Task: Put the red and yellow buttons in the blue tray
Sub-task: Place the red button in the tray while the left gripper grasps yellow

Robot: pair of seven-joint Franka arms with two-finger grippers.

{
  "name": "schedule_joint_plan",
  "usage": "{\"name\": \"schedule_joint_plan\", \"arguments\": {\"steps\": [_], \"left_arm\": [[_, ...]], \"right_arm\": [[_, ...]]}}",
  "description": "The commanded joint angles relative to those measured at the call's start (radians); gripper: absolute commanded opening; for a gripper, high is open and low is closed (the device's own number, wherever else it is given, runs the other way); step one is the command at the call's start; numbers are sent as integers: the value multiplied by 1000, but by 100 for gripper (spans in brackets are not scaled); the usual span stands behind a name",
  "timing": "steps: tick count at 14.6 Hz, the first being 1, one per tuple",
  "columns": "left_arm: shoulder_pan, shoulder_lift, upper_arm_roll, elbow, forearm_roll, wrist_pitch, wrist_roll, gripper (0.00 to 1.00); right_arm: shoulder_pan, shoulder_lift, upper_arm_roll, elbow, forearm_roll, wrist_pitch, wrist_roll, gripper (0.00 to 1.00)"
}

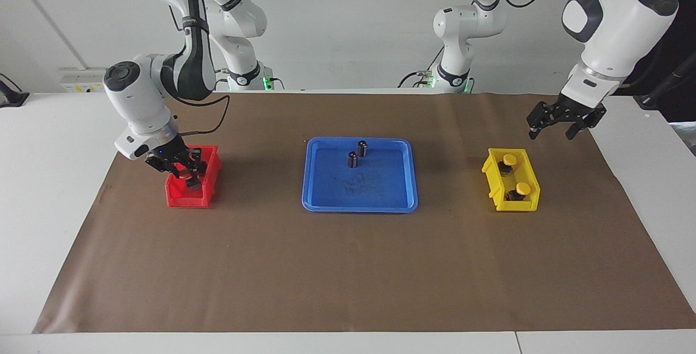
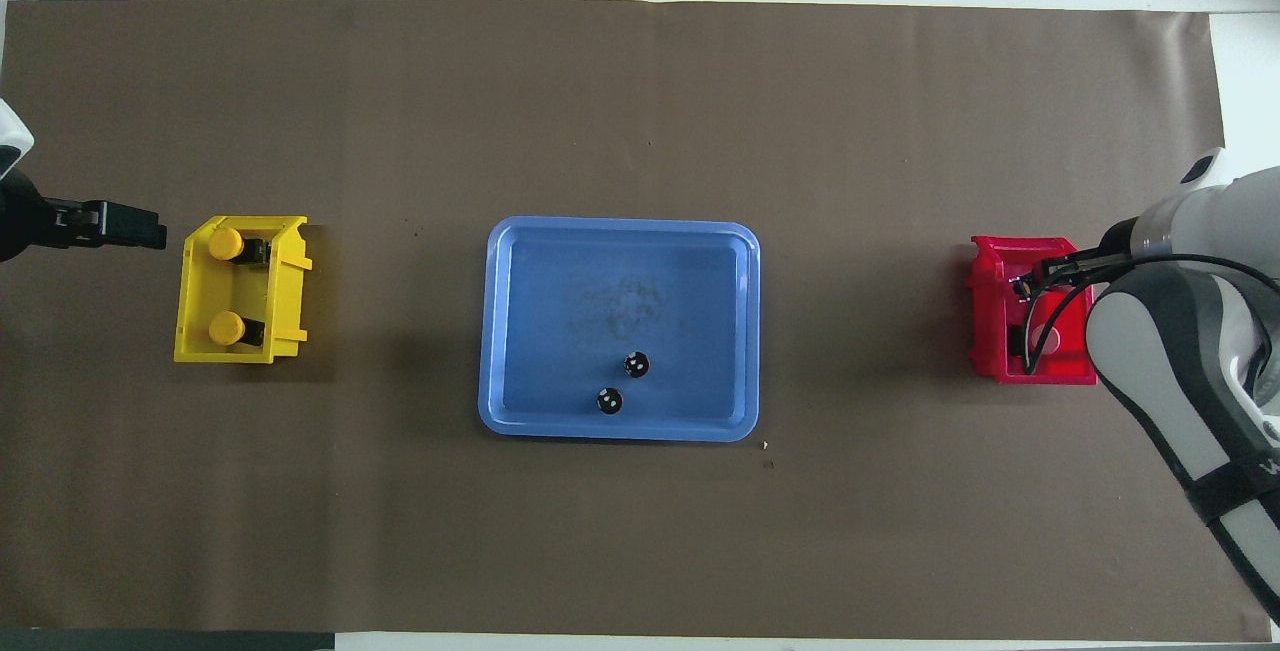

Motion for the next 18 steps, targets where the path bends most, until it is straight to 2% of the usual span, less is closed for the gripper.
{"name": "schedule_joint_plan", "arguments": {"steps": [1, 2, 4, 7, 10, 13, 18], "left_arm": [[18, 14, -7, -69, 21, 96, -8, 82], [18, 22, -9, -89, 21, 135, -8, 77], [16, 48, -9, -106, 21, 164, -8, 75], [5, 71, -9, -178, 21, 279, -39, 75], [-8, 111, -9, -217, 22, 353, -71, 75], [-7, 127, -9, -247, 22, 425, -74, 75], [-9, 163, -9, -247, 21, 451, -80, 75]], "right_arm": [[82, 125, 3, 341, -7, -261, 3, 11], [126, 152, 3, 416, -8, -313, 66, 11], [272, 196, 3, 503, -17, -340, 292, 11], [516, 209, 4, 442, -24, -198, 699, 9], [671, 292, 4, 442, -16, -85, 913, 9], [697, 317, 4, 393, -22, -30, 945, 11], [728, 323, 4, 305, -22, 74, 1008, 15]]}}
